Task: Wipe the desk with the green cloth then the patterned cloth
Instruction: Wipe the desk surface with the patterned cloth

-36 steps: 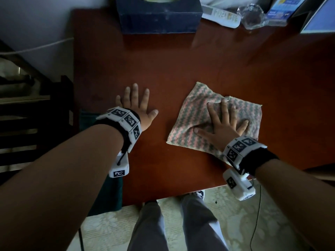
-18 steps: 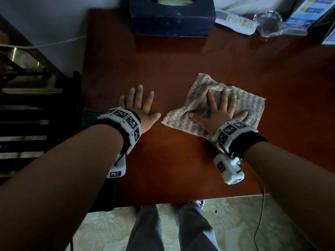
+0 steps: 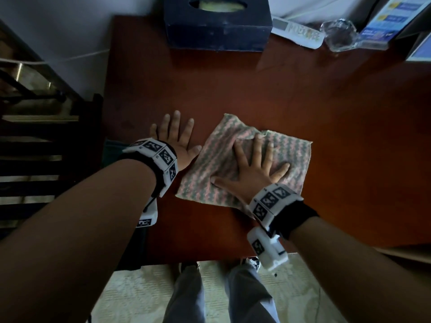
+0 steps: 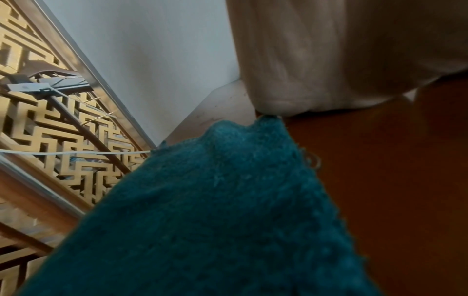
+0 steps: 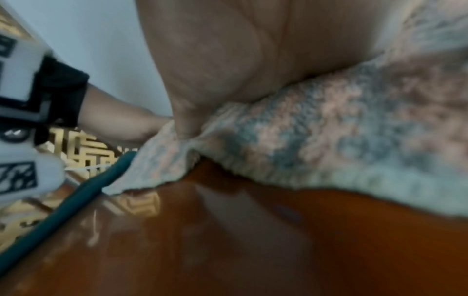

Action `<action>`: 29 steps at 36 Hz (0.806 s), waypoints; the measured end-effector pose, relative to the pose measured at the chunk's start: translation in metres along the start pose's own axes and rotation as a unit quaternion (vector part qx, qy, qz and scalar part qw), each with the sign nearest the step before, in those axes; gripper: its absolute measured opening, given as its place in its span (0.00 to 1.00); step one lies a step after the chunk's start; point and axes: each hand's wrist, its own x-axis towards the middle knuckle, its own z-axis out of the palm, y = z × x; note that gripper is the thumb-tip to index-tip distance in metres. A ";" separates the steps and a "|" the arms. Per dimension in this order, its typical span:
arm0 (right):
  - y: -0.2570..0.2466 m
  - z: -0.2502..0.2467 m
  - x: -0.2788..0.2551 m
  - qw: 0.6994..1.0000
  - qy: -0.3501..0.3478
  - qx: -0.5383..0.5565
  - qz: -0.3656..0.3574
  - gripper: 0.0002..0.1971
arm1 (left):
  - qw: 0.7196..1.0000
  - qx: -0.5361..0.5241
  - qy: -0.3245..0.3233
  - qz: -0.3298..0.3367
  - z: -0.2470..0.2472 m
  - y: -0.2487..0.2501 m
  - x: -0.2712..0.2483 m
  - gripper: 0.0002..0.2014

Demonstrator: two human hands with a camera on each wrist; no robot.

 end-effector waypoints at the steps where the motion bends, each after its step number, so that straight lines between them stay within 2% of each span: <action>1: -0.005 -0.002 0.003 1.000 -0.004 0.003 0.004 0.55 | 1.000 0.001 0.004 -0.001 0.001 0.000 0.000 0.34; 4: -0.016 -0.003 0.004 1.000 -0.008 0.004 -0.005 0.56 | 1.000 0.004 0.012 -0.002 0.003 -0.001 0.002 0.33; 8: -0.010 0.015 -0.024 0.998 -0.005 -0.017 -0.059 0.55 | 1.000 0.000 0.013 0.005 0.003 -0.002 0.003 0.33; 15: 0.024 0.050 -0.078 0.993 -0.008 -0.041 -0.106 0.50 | 0.996 -0.011 0.084 0.013 0.015 -0.003 0.006 0.35; 19: 0.051 0.054 -0.085 0.997 0.018 -0.013 -0.076 0.46 | 0.994 -0.011 0.106 0.008 0.016 -0.002 0.005 0.36; 26: 0.067 0.033 -0.074 0.999 -0.024 -0.025 -0.042 0.52 | 0.999 0.001 0.041 -0.008 -0.004 0.002 0.001 0.36; 29: 0.061 0.027 -0.065 0.999 -0.017 -0.026 -0.036 0.51 | 0.999 -0.015 0.049 -0.014 -0.024 0.004 0.002 0.35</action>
